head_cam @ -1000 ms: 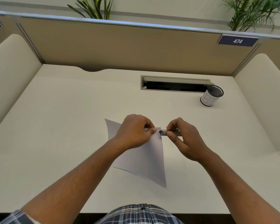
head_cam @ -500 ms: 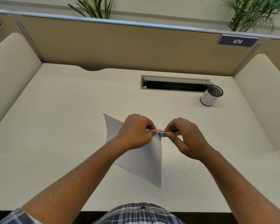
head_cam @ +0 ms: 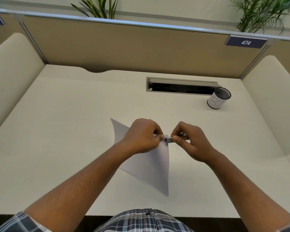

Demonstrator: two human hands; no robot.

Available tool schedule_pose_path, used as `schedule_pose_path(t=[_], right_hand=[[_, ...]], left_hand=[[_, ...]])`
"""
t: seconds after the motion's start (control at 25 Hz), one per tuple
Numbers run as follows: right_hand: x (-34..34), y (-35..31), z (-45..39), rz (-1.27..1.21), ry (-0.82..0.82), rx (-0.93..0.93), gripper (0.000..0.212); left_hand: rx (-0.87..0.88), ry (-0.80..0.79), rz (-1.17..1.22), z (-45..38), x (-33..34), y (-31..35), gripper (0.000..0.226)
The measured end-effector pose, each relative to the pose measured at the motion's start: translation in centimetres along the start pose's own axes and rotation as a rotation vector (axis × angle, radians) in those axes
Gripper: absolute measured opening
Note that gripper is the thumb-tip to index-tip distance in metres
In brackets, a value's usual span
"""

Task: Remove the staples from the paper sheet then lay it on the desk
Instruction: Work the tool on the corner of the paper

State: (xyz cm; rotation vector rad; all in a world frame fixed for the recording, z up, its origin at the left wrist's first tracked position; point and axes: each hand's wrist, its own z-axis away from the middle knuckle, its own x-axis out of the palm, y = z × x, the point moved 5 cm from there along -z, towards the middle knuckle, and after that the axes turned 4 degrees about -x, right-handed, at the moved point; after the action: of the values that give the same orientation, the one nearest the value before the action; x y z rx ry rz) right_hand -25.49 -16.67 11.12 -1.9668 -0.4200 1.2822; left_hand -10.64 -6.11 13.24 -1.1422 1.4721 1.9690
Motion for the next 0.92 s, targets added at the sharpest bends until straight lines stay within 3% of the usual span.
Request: schedule_pose_path(t=[0.12, 0.28, 0.76, 0.92], right_hand=[[0.3, -0.2, 0.2, 0.014, -0.032, -0.021, 0.015], [0.5, -0.7, 0.1, 0.309, 0.030, -0.049, 0.048], [1.5, -1.3, 0.5, 0.356, 0.205, -0.065, 0.030], [1.6, -0.9, 0.6, 0.242, 0.288, -0.072, 0.030]], left_hand=[[-0.013, -0.022, 0.002, 0.1, 0.2, 0.1, 0.019], [-0.017, -0.029, -0.002, 0.3, 0.6, 0.2, 0.018], [0.083, -0.031, -0.001, 0.5, 1.8, 0.3, 0.020], [0.076, -0.035, 0.025, 0.7, 1.5, 0.4, 0.018]])
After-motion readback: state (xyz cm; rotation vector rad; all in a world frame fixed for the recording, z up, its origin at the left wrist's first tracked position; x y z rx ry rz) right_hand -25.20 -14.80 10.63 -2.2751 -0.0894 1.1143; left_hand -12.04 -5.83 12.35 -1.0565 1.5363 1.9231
